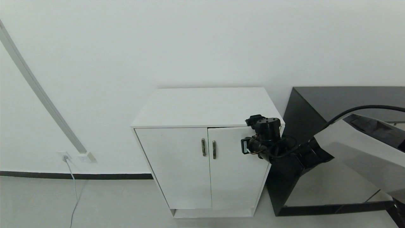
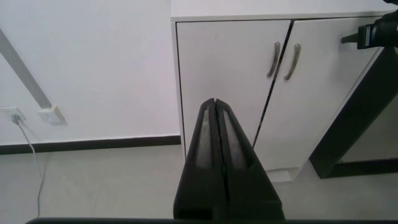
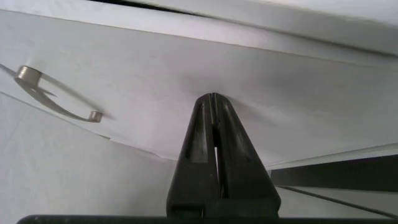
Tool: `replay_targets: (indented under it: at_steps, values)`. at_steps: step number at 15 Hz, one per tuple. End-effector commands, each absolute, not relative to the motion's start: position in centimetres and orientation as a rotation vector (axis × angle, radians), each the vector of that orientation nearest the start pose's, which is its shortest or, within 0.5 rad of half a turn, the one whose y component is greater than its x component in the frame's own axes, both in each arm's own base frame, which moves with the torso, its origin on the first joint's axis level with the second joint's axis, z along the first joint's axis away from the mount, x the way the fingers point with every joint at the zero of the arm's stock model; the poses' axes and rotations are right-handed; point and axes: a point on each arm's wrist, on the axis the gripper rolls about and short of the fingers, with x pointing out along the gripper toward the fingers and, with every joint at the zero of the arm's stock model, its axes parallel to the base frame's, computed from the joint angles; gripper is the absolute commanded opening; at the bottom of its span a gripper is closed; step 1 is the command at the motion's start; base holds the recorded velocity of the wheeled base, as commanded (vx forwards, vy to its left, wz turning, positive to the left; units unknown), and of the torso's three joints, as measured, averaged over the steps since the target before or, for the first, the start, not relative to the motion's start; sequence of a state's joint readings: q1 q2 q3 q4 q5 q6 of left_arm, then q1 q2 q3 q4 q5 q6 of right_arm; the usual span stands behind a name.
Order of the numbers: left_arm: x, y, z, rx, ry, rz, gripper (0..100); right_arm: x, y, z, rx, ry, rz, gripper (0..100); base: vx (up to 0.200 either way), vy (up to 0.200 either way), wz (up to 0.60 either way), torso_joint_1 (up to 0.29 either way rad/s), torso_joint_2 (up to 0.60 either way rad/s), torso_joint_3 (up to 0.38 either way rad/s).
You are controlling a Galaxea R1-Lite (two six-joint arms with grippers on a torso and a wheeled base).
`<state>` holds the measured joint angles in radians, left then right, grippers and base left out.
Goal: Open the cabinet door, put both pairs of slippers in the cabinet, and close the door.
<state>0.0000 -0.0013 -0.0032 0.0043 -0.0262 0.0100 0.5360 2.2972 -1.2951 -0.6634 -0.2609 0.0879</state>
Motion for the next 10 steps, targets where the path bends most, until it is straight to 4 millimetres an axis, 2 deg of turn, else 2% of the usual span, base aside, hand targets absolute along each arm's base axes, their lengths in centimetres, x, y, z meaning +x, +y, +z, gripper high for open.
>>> replay_targets:
  at_steps: [1,10]
  values:
    - [-2.30,-0.06,7.59,0.009,0.001,-0.026,0,39.50,22.67,8.25,-0.044,0.322,0.256,0,0.000,0.000,0.00,0.000,0.00,0.000]
    - [-2.30,-0.06,7.59,0.011,0.001,-0.026,0,39.80,22.60,8.10,-0.044,0.321,0.252,0,0.000,0.000,0.00,0.000,0.00,0.000]
